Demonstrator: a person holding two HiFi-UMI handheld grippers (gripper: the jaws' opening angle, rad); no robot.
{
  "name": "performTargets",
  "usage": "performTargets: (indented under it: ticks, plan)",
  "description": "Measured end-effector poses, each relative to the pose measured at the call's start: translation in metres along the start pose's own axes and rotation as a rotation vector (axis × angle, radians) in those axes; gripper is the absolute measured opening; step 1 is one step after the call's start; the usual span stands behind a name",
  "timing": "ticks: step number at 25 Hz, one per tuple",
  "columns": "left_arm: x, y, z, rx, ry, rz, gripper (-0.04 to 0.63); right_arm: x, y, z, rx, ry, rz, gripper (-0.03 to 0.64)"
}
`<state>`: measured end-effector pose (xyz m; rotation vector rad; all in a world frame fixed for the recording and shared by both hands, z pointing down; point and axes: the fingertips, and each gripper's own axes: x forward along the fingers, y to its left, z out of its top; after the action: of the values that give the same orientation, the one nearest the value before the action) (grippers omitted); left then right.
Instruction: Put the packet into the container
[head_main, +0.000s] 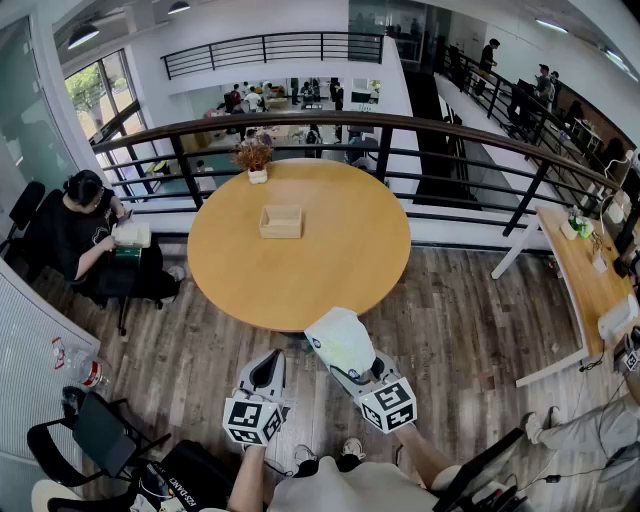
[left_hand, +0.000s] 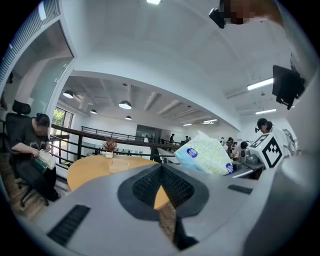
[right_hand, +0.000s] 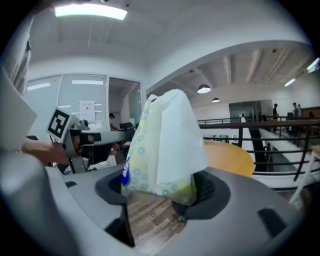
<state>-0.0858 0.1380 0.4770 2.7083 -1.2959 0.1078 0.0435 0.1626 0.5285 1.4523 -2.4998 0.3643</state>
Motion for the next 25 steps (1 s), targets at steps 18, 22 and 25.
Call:
performTargets:
  ticks: [18, 22, 25]
  plan:
    - [-0.021, 0.006, 0.009, 0.011, 0.000, 0.016, 0.005, -0.006, 0.015, 0.006, 0.036, -0.014, -0.020, 0.305]
    - [-0.022, 0.002, 0.011, 0.020, -0.007, 0.026, 0.006, -0.010, 0.010, 0.015, 0.016, -0.035, -0.034, 0.307]
    - [-0.022, -0.001, 0.012, 0.019, -0.013, 0.038, 0.005, -0.014, 0.004, 0.018, 0.002, -0.040, -0.038, 0.307]
